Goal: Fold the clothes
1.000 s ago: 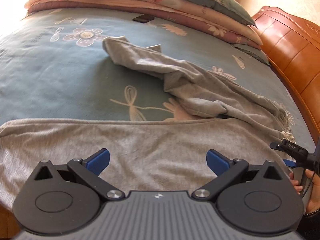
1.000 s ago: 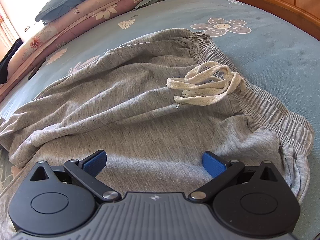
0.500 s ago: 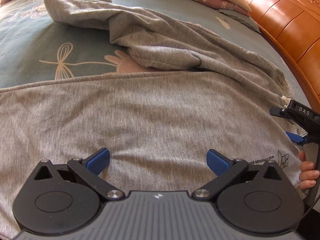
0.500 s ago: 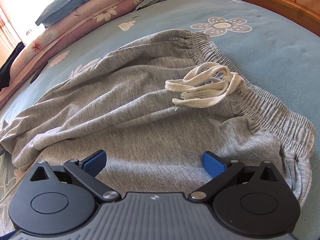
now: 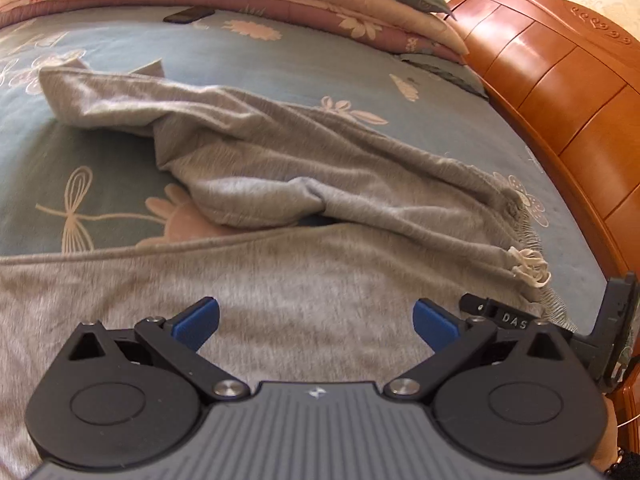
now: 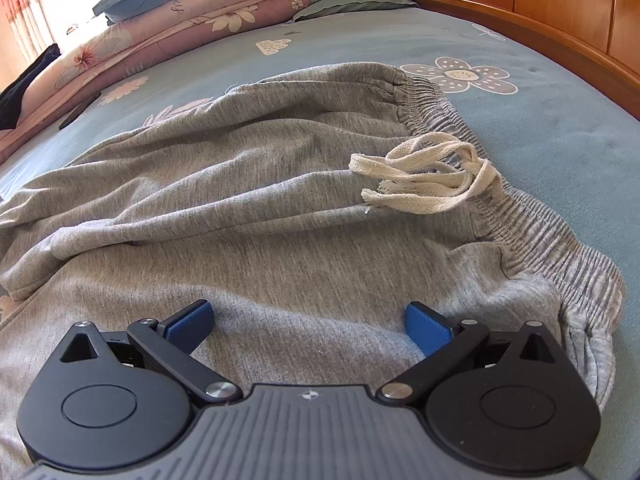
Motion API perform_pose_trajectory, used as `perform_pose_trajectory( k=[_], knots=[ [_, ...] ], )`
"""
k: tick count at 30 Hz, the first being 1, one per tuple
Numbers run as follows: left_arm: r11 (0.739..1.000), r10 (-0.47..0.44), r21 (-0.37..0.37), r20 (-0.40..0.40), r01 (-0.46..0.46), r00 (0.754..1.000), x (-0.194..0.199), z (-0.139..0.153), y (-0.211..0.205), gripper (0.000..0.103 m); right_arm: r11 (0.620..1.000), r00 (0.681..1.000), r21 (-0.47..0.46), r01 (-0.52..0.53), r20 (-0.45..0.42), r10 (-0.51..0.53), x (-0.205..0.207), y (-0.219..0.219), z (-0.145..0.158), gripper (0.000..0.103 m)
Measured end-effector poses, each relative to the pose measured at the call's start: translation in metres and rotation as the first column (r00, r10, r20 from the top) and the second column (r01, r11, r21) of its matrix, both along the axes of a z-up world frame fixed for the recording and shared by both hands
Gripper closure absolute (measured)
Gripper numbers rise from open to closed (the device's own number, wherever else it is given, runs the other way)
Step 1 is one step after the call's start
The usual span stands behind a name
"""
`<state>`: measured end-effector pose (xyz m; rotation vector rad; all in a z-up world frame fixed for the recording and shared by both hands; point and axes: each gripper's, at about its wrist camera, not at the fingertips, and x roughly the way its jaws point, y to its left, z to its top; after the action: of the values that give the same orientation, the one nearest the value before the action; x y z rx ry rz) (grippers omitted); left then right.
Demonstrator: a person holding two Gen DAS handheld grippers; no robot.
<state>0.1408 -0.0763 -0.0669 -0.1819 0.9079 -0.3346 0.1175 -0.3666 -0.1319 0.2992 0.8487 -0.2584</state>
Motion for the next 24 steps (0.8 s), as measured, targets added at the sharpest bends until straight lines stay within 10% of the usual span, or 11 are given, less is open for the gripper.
perform_pose_trajectory(
  k=[7, 12, 24],
  knots=[
    [0.986, -0.157, 0.055, -0.055, 0.160, 0.986, 0.011, -0.057, -0.019, 0.001, 0.996, 0.999, -0.073, -0.054, -0.003, 0.054, -0.003, 0.008, -0.003, 0.000],
    [0.935, -0.300, 0.226, 0.090, 0.274, 0.950, -0.012, -0.071, -0.021, 0.001, 0.988, 0.997, -0.138, -0.068, 0.014, 0.071, -0.003, 0.016, -0.008, 0.000],
    [0.982, -0.180, 0.083, 0.130, 0.170, 0.975, 0.018, -0.044, 0.047, 0.001, 0.987, 1.000, -0.158, -0.020, -0.006, 0.019, -0.008, 0.024, 0.002, 0.000]
  ],
)
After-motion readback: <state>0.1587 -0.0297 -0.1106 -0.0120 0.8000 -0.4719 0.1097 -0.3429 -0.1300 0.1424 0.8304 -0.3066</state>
